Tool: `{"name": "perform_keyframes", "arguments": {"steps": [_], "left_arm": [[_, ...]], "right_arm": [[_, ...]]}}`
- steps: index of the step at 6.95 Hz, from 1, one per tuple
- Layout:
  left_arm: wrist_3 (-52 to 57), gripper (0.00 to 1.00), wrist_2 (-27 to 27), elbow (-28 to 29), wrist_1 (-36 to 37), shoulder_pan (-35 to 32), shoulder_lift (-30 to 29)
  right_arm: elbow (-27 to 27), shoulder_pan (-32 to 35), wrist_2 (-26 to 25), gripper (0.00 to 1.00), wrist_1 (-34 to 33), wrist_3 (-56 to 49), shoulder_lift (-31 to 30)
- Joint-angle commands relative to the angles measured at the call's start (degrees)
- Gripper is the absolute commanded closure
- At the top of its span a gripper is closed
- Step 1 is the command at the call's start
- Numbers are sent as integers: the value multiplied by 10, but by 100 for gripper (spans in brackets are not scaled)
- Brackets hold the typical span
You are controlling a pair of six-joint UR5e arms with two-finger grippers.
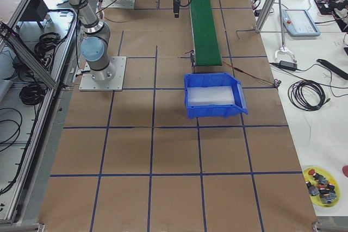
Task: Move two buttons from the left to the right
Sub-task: 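Lower the left gripper and grasp the yellow-capped button, then lift the yellow button and carry it over the green conveyor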
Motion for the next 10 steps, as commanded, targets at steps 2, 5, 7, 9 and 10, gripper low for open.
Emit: {"name": "perform_keyframes", "arguments": {"steps": [2,5,7,9,10], "left_arm": [[-10,70,1,1,-5,-1,-1],[-7,92,-1,32,-53,-2,34],[-5,92,4,128,-211,-2,69],[-6,92,6,237,-346,-3,68],[-6,92,6,259,-360,-4,62]], "right_arm": [[0,0,0,0,0,0,1],[0,0,0,0,1,0,1],[0,0,0,0,0,0,1],[0,0,0,0,0,0,1],[0,0,0,0,0,0,1]]}}
